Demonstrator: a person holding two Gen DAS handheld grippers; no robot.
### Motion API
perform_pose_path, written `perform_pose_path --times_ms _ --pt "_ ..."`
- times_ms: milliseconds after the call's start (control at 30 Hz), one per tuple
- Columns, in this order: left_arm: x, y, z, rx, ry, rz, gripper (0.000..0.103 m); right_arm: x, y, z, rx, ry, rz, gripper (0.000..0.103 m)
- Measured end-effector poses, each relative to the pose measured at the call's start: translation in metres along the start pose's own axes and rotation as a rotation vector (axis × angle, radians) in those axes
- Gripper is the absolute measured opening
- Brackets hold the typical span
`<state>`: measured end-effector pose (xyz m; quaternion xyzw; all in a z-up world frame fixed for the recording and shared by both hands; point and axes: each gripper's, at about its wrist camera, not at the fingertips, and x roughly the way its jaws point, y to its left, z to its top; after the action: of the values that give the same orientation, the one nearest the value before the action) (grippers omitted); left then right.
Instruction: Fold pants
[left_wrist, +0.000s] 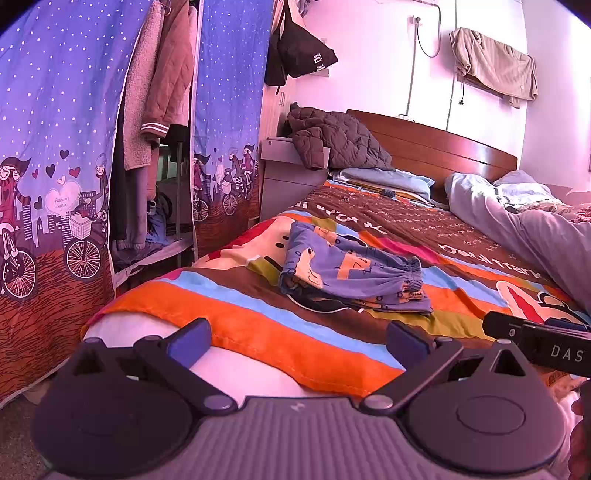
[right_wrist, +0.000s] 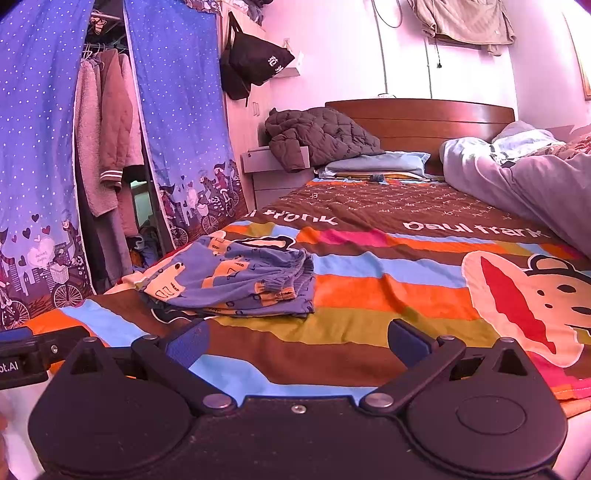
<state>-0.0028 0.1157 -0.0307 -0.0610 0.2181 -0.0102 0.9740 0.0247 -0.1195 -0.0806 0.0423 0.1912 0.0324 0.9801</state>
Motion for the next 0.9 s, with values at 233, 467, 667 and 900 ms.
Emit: perform_pose_path --times_ms 233,467,667,900 --pt "0.0000 0.0000 0.0003 -0.001 0.001 0.000 0.103 0.0004 0.0003 -0.0012 -0.004 0.006 -0.002 0.102" --pt "-0.0001 -0.0002 0.0005 0.001 0.001 0.000 0.103 0.0006 0.0000 -0.0012 -0.005 0.007 -0.002 0.102" --pt "-0.0002 -0.0003 0.0006 0.000 0.001 0.001 0.103 0.0006 0.0003 -0.0009 -0.005 0.007 -0.002 0.102" --pt "-0.0002 -0.0004 0.0007 0.001 0.002 0.001 0.103 0.0007 -0.0003 -0.0011 -0.004 0.008 -0.002 0.102"
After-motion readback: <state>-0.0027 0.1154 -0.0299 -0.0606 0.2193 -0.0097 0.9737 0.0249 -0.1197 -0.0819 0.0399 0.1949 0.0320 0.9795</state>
